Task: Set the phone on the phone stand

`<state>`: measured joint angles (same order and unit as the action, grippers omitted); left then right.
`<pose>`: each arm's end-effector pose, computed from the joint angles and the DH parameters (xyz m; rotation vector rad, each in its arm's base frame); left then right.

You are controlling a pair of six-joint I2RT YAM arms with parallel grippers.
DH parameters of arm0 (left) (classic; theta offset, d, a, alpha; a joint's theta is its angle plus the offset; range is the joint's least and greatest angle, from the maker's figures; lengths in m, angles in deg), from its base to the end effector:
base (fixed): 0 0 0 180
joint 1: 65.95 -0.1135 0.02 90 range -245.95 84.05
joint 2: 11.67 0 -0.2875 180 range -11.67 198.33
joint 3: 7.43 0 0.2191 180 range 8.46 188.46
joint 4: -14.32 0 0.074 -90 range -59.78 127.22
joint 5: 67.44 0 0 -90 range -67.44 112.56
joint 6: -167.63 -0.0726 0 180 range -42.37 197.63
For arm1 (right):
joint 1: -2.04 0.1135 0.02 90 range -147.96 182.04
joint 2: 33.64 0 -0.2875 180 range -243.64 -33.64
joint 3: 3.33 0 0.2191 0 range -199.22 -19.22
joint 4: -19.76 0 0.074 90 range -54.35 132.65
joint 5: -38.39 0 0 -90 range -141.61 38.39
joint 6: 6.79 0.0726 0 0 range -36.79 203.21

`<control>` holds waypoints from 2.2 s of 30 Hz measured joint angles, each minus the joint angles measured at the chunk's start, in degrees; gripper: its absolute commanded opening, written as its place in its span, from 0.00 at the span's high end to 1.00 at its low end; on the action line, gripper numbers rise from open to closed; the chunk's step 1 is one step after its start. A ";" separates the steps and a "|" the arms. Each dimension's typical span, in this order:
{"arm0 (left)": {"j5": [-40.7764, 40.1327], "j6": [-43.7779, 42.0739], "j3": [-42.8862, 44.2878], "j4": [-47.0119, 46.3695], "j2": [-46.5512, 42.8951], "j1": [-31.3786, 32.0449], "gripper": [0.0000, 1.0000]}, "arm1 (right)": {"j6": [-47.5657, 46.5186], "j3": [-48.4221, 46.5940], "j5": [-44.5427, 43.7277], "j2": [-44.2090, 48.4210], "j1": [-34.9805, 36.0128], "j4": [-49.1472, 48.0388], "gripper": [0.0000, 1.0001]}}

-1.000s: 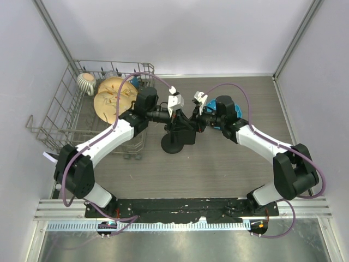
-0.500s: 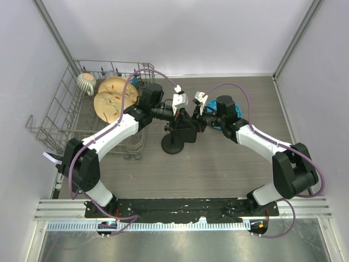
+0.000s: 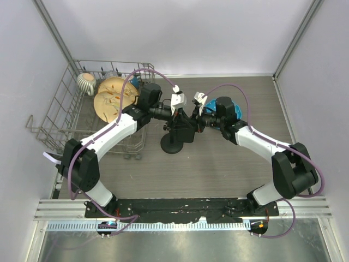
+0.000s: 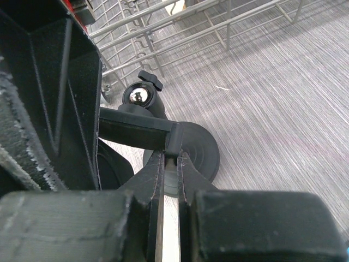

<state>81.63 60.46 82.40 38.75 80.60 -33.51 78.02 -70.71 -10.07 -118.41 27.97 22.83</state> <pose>0.2616 -0.2401 0.3411 1.3822 1.4314 -1.2087 0.2695 0.1846 0.2895 -0.9814 1.6787 0.9365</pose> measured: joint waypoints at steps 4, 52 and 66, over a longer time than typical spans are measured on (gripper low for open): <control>0.55 0.72 -0.33 -0.46 -0.28 -0.42 1.00 | 0.70 0.17 -0.13 -0.02 0.17 -0.66 0.99; -51.63 20.13 -20.04 -16.46 -17.22 9.22 1.00 | 7.06 19.56 -76.46 7.43 29.38 -30.71 0.99; -65.24 23.89 -13.97 -19.04 -8.76 7.96 1.00 | -10.49 12.70 -99.78 1.57 51.91 -44.28 0.99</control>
<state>16.38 84.35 68.43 19.71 71.84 -25.55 67.52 -58.01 -109.85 -116.83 79.89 -21.45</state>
